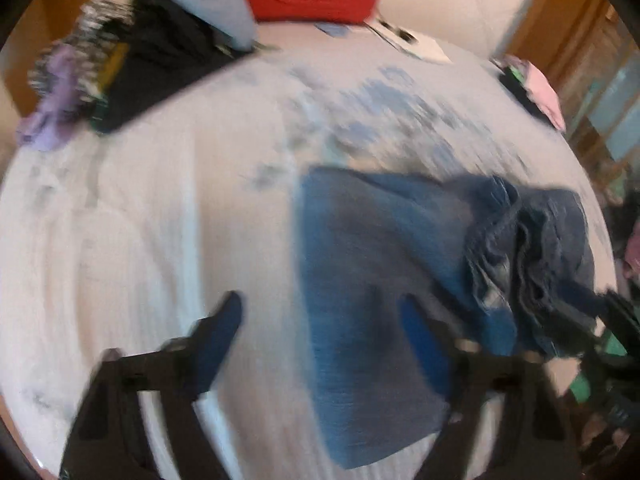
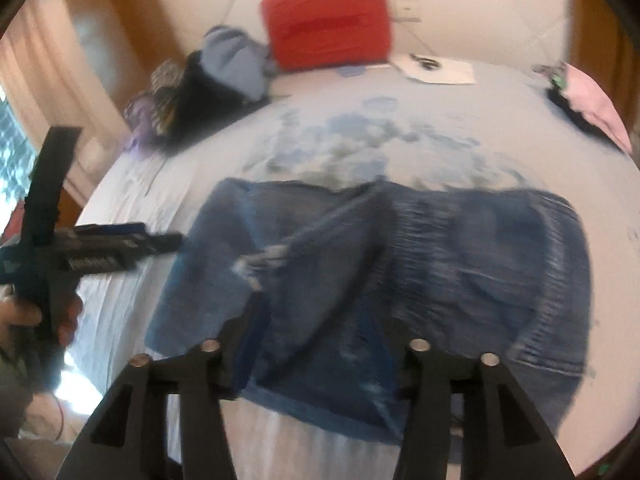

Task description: Fold clothes

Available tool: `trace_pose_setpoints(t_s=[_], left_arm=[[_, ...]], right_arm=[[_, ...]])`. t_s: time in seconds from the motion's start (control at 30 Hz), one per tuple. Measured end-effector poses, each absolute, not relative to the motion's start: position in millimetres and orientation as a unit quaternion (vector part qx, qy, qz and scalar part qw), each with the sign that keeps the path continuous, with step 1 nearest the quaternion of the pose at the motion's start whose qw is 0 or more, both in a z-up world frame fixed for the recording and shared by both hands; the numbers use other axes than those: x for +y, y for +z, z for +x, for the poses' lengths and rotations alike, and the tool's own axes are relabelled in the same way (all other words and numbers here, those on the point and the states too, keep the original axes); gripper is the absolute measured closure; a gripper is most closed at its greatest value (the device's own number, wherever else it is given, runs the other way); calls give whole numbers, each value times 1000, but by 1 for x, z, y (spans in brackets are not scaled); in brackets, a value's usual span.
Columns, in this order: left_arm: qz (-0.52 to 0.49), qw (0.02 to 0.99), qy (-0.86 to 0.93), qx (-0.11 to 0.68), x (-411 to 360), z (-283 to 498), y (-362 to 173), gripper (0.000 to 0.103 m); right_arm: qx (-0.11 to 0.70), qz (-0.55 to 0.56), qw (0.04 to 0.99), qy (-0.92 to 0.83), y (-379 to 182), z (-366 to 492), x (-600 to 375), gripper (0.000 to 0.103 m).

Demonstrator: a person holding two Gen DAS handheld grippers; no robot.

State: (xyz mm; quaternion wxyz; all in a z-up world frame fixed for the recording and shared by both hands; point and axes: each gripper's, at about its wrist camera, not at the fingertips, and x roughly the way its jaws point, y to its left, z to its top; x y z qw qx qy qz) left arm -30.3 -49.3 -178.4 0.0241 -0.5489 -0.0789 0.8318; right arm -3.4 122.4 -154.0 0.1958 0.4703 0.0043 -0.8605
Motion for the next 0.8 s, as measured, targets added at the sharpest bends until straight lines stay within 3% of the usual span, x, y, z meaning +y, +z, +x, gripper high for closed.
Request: trace_pose_setpoints(t_s=[0.03,0.17,0.2,0.23,0.4,0.43,0.5,0.67,0.8], left_arm=[[-557,25,827,-72,-44,-30,-186,63],[-566,21,823,-34,-35,-26,-201,70],[-567,20,823,-33,-37,-26,-201,74],[-568,18,822,-35,-39,-26,-200,76],[-573,17,819,-40,-47,-26,-201,76],[-576,19,816,-32,-46,-26,-199,76],[-577,28,816,-33,-43,-27,-189,76],[-529,58,846,-28,-30,-43,-154,76],[-529,77,845,0,-4,-68,-164,76]], right_arm=[[11,471,196,-860,-158,-7,112,39],[31,486,172,-857,-179,-21,95,37],[36,489,159,-857,-184,-23,93,63],[20,492,145,-858,-186,-26,99,99],[-132,510,80,-846,-182,-8,175,95],[-132,520,84,-840,-184,-3,178,93],[-129,532,89,-832,-184,7,184,78],[-132,475,88,-866,-144,17,195,76],[-145,454,145,-867,-133,-16,173,76]])
